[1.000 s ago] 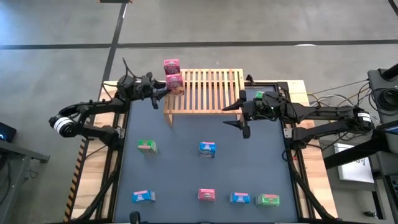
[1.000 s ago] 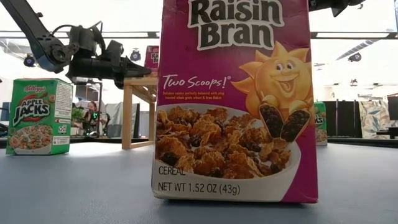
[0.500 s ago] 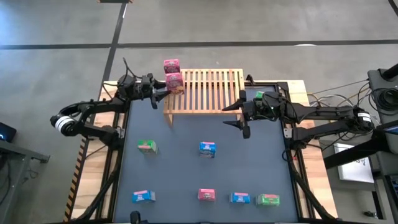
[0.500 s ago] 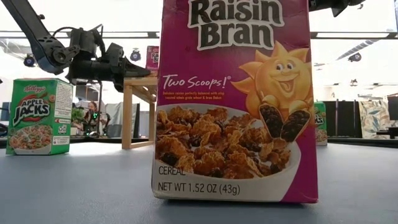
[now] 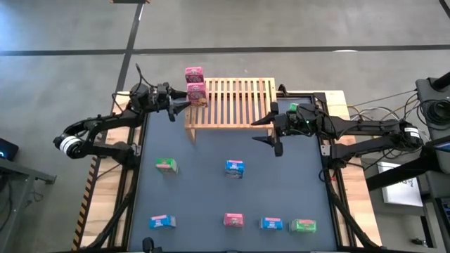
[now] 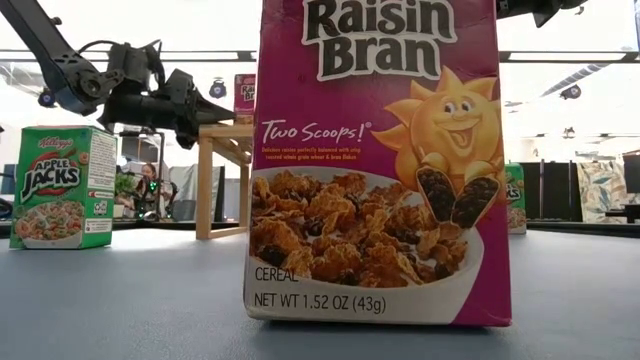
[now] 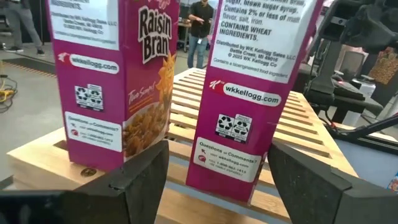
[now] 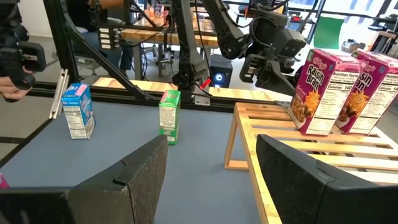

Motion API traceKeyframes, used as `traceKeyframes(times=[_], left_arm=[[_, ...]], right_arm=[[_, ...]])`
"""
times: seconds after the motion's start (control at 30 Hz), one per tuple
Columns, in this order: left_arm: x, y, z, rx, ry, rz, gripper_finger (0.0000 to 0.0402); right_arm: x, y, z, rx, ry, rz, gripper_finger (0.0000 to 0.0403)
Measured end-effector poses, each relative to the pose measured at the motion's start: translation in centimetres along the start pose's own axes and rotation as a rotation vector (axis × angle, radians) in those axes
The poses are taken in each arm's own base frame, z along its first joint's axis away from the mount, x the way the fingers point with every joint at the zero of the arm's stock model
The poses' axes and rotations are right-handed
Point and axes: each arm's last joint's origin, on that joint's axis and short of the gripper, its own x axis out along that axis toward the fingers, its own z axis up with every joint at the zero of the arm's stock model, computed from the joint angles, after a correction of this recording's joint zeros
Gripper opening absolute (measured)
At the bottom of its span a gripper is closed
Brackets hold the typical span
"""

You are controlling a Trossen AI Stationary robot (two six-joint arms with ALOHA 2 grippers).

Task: Stack cereal on shelf
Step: Put the top purple cereal box on the shelf aligned with the other purple cereal box, then put the purple cereal box on the shelf aligned with the other purple cereal boxes

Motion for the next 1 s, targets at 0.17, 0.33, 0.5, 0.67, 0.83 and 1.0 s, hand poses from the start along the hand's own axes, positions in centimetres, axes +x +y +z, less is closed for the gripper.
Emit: traceKeyframes(times=[0.17, 0.33, 0.5, 0.67, 0.83, 1.0], left_arm=[[-0.6, -0.5, 0.5, 0.010, 0.015, 0.004, 0.0256], [-1.3, -1.4, 1.3, 0.018, 0.010, -0.038, 0.0256], [-2.3, -3.1, 2.7, 0.009, -0.018, -0.280, 0.0256], [-4.0, -4.8, 3.2, 0.029, -0.064, -0.313, 0.0256], [-5.8, -6.8, 2.6, 0.030, -0.121, -0.302, 0.0256], [-6.9, -9.1, 0.9, -0.005, -0.161, -0.348, 0.0256]], right_arm=[[0.0, 0.0, 0.0, -0.001, 0.000, 0.000, 0.0235], [0.0, 0.0, 0.0, -0.001, 0.001, 0.000, 0.0235], [0.0, 0.0, 0.0, 0.006, 0.001, 0.000, 0.0235], [0.0, 0.0, 0.0, 0.006, 0.001, 0.000, 0.0235], [0.0, 0.0, 0.0, 0.007, 0.002, 0.000, 0.0235], [0.0, 0.0, 0.0, 0.006, -0.004, -0.001, 0.0235]])
